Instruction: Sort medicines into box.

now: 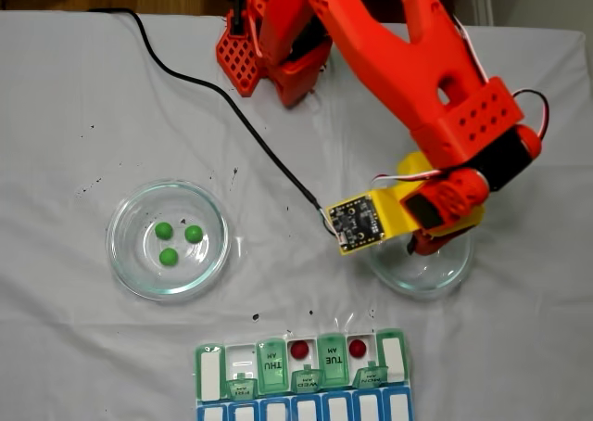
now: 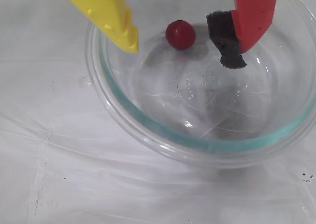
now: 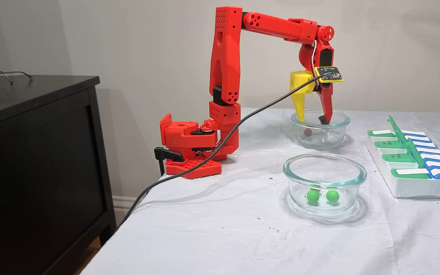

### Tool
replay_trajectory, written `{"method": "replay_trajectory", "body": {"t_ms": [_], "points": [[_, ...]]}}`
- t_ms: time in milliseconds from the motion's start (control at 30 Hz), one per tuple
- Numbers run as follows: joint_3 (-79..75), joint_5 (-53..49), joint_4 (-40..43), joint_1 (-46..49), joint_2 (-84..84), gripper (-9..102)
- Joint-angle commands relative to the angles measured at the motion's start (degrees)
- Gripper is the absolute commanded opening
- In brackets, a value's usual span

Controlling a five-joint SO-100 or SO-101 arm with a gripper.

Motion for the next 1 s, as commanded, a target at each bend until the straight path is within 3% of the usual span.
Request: {"method": "replay_trajectory", "body": {"t_ms": [0,967], "points": [[-3.78,0.53,1.23,-1.05,2.99,29],[-8.17,-1.41,1.93,-2.99,-0.18,26]]}}
